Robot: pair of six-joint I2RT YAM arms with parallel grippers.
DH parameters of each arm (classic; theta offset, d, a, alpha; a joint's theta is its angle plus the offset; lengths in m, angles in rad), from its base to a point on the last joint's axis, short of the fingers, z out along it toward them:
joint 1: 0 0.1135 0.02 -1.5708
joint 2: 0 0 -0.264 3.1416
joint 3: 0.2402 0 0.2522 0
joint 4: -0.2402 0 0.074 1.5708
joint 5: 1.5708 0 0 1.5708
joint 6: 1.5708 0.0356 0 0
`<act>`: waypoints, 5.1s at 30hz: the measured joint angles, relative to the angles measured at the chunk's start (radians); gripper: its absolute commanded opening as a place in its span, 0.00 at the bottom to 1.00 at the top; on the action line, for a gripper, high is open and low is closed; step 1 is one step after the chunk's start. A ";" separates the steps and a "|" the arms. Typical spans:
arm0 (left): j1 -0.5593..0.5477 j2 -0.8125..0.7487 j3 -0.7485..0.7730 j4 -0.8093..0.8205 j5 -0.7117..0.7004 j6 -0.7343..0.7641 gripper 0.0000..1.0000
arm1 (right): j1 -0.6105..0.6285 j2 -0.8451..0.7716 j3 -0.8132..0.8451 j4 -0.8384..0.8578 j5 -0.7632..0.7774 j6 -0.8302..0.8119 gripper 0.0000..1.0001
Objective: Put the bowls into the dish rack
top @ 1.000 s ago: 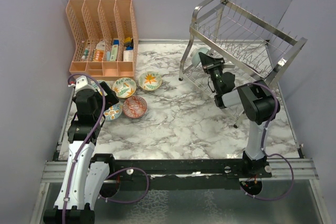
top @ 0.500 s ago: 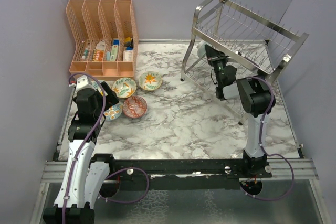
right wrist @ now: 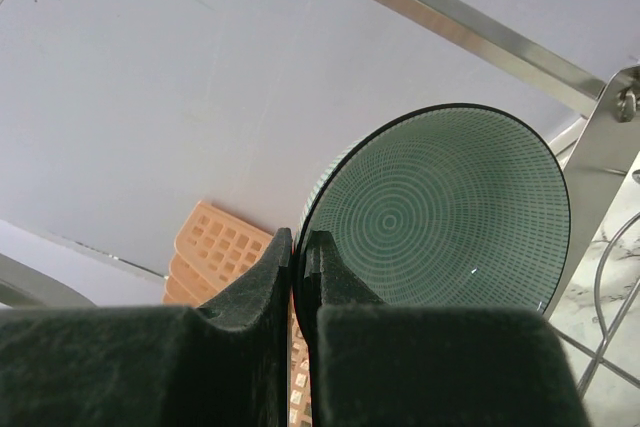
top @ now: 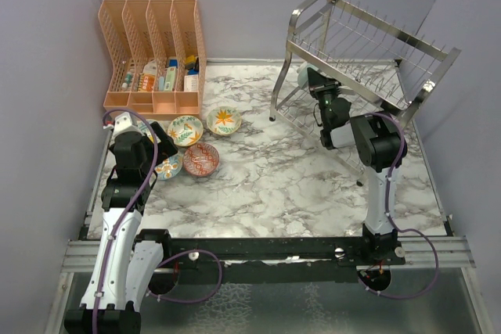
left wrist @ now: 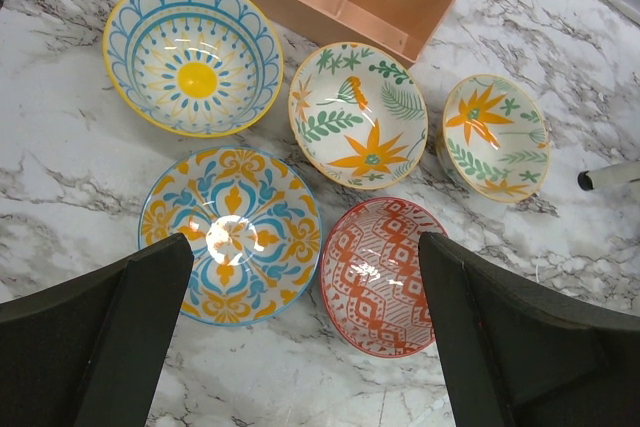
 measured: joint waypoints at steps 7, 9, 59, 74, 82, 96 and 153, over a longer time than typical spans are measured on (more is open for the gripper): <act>-0.002 0.006 0.000 0.000 0.000 0.000 0.99 | -0.001 0.000 0.032 -0.026 0.013 -0.045 0.01; -0.002 0.008 0.000 0.000 0.000 0.000 0.99 | -0.001 0.000 0.046 -0.039 0.014 -0.050 0.01; -0.002 0.014 0.000 0.000 0.001 0.002 0.99 | -0.051 0.056 0.018 -0.104 -0.003 -0.004 0.43; -0.002 0.014 0.000 0.000 0.003 0.005 0.99 | -0.054 -0.003 -0.052 -0.043 -0.086 -0.014 0.48; -0.002 0.011 0.000 0.000 0.003 0.005 0.99 | -0.061 -0.063 -0.094 0.000 -0.225 0.026 0.47; -0.002 -0.031 0.000 0.000 0.002 0.005 0.99 | -0.059 -0.193 -0.267 -0.002 -0.502 0.069 0.47; 0.006 -0.120 0.000 -0.095 -0.202 -0.043 0.99 | 0.771 -0.401 0.176 -1.317 -0.400 -0.960 0.66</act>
